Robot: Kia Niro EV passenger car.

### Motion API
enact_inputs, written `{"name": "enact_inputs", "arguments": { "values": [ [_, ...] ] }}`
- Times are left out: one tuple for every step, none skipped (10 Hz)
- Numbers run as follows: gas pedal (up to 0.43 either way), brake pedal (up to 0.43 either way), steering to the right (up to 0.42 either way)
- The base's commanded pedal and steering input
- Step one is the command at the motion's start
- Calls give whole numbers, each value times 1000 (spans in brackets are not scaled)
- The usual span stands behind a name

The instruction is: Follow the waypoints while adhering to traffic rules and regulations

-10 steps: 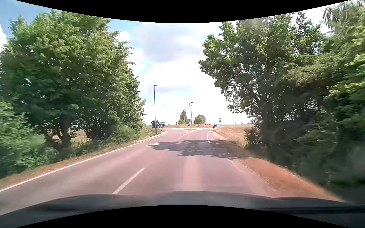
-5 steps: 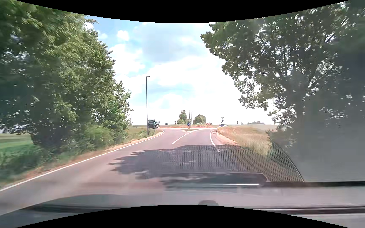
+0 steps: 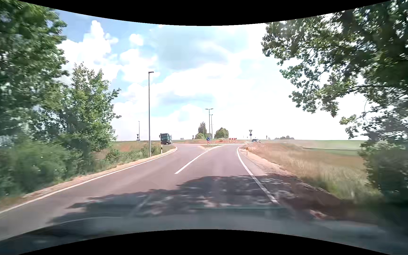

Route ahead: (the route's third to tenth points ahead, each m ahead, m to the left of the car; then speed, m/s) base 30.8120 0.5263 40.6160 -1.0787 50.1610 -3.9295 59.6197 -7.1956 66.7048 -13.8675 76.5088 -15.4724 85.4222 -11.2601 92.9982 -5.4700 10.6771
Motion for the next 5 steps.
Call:
{"name": "enact_inputs", "arguments": {
  "values": [
    [59, 0, 12],
    [59, 0, 12],
    [59, 0, 12],
    [59, 0, 12],
    [59, 0, 12]
  ]
}}
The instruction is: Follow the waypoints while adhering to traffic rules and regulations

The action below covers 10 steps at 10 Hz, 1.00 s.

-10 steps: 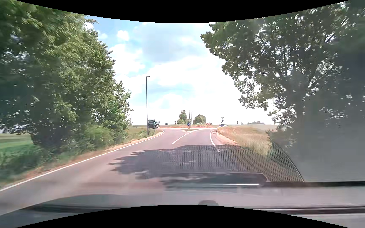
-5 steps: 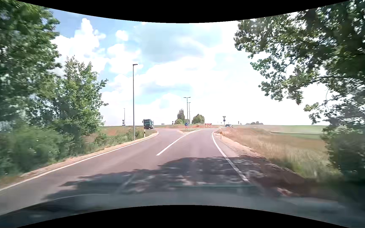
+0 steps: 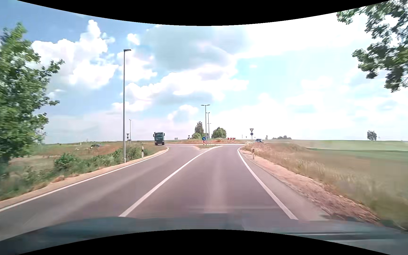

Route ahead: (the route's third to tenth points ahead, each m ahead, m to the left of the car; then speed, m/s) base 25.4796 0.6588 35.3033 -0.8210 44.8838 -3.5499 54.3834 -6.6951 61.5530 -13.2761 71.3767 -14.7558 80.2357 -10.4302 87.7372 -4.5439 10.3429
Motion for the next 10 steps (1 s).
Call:
{"name": "enact_inputs", "arguments": {
  "values": [
    [67, 0, 12],
    [67, 0, 12],
    [67, 0, 12],
    [67, 0, 12],
    [67, 0, 12],
    [67, 0, 11],
    [59, 0, 11],
    [47, 0, 11],
    [47, 0, 10],
    [47, 0, 9]
  ]
}}
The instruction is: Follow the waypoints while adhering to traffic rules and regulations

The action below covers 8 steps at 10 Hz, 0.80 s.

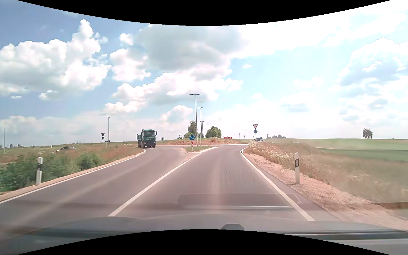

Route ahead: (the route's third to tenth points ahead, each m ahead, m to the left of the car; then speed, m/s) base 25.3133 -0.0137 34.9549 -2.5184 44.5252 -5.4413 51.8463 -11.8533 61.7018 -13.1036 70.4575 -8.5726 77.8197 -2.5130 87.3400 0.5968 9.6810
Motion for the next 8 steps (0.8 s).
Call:
{"name": "enact_inputs", "arguments": {
  "values": [
    [39, 0, 8],
    [39, 0, 8],
    [39, 0, 8],
    [39, 0, 8],
    [39, 0, 8],
    [39, 0, 8],
    [39, 0, 8],
    [39, 0, 8]
  ]
}}
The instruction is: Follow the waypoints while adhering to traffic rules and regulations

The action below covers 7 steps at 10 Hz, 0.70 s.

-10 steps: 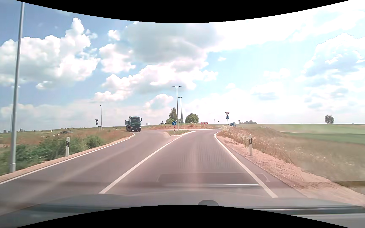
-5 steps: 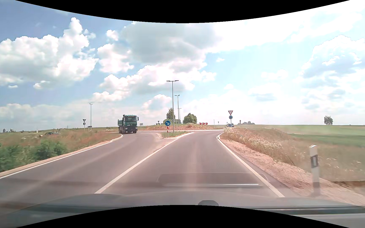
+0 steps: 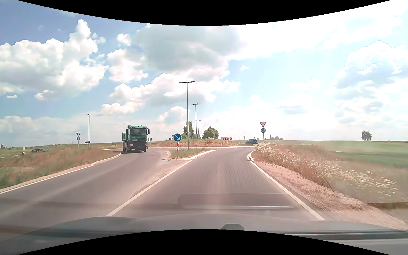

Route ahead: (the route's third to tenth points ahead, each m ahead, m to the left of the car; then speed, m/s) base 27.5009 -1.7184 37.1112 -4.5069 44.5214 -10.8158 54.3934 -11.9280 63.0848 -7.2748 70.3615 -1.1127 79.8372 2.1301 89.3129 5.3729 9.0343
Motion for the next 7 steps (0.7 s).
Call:
{"name": "enact_inputs", "arguments": {
  "values": [
    [39, 0, 8],
    [39, 0, 8],
    [39, 0, 8],
    [39, 0, 8],
    [39, 0, 8],
    [39, 0, 8],
    [39, 0, 8]
  ]
}}
